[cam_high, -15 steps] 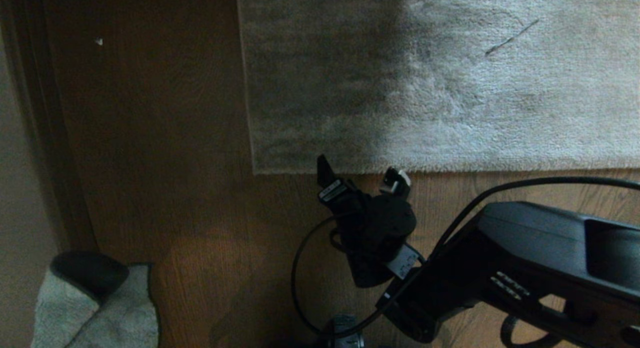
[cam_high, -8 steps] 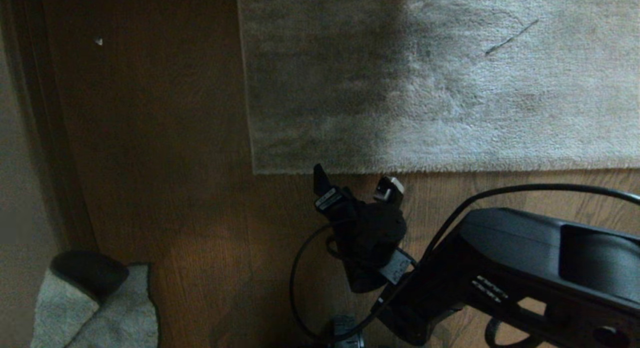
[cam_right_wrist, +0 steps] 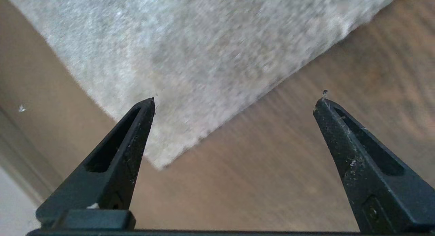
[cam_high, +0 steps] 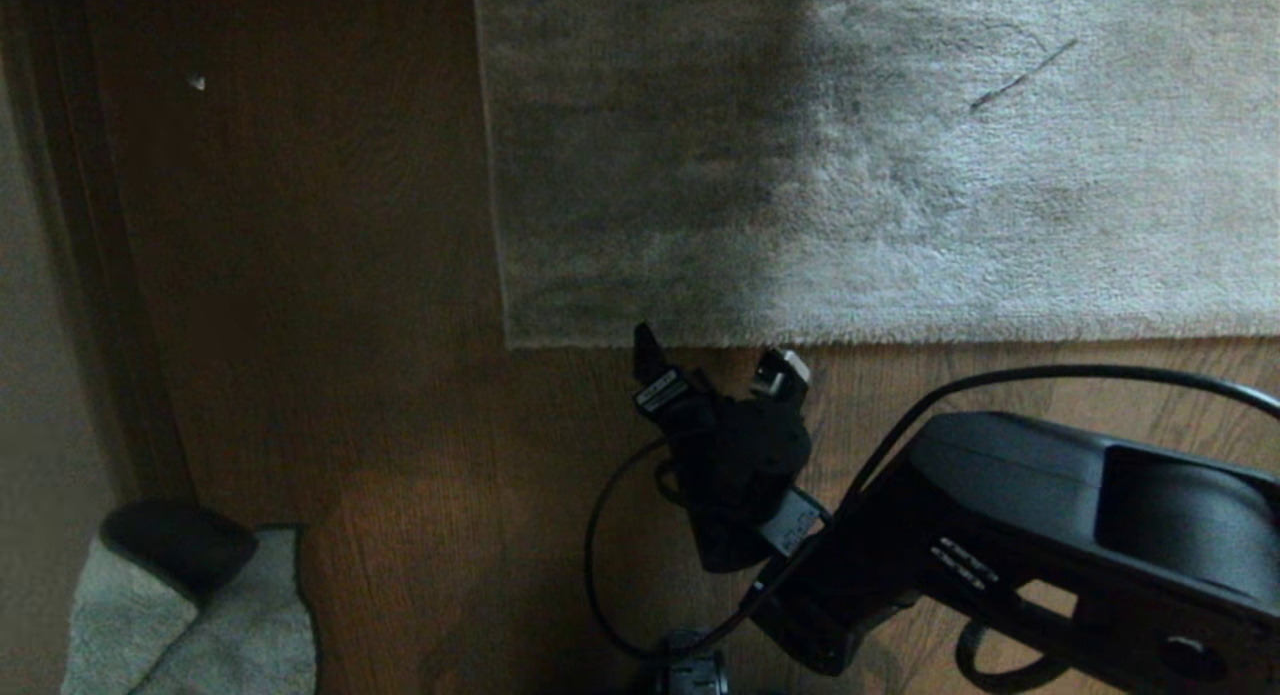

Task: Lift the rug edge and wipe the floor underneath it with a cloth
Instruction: Lift up the carpet

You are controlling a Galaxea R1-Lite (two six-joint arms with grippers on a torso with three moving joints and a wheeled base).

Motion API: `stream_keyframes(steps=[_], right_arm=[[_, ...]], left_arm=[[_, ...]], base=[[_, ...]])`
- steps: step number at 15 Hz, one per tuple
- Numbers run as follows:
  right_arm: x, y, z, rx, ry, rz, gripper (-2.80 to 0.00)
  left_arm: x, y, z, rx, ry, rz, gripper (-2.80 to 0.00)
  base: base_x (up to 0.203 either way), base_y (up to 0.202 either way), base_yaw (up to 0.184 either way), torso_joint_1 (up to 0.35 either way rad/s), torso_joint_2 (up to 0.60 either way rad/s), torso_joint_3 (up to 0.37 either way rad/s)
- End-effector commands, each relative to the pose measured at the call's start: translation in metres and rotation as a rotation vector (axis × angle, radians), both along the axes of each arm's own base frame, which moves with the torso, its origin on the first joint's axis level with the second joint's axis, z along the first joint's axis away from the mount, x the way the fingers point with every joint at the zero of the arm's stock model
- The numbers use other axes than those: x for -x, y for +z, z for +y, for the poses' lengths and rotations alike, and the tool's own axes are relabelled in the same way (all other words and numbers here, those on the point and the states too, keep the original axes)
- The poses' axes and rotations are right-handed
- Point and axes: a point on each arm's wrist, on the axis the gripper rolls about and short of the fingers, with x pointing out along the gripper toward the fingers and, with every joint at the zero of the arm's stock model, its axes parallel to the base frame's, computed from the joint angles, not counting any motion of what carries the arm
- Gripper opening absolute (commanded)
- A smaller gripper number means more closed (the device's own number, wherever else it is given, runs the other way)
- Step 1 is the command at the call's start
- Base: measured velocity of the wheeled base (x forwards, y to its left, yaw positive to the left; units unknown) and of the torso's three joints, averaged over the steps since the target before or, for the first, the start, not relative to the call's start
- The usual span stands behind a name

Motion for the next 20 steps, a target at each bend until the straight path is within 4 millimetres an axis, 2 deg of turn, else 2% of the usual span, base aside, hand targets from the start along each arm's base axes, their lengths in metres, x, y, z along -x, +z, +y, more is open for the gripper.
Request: stream_keyframes(steps=[1,14,20], right_arm=[[-0.003,0.004,-0.005,-0.04,-0.015,-0.03,0.0],[-0.014,0.014,-0.011,-0.05,-0.047,-0.061,0.0],[-0.021,0.033,-0.014,-0.073,-0.069,-0.111,0.0]], left_arm=[[0.0,0.0,0.0,0.001,0.001,0.0,-2.8],[0.0,0.0,0.0,0.001,0.001,0.0,-2.8],[0.0,0.0,0.0,0.001,0.001,0.0,-2.8]], base=[[0.0,0.0,0.0,0.0,0.0,0.0],[0.0,0.0,0.0,0.0,0.0,0.0],[0.0,0.0,0.0,0.0,0.0,0.0]])
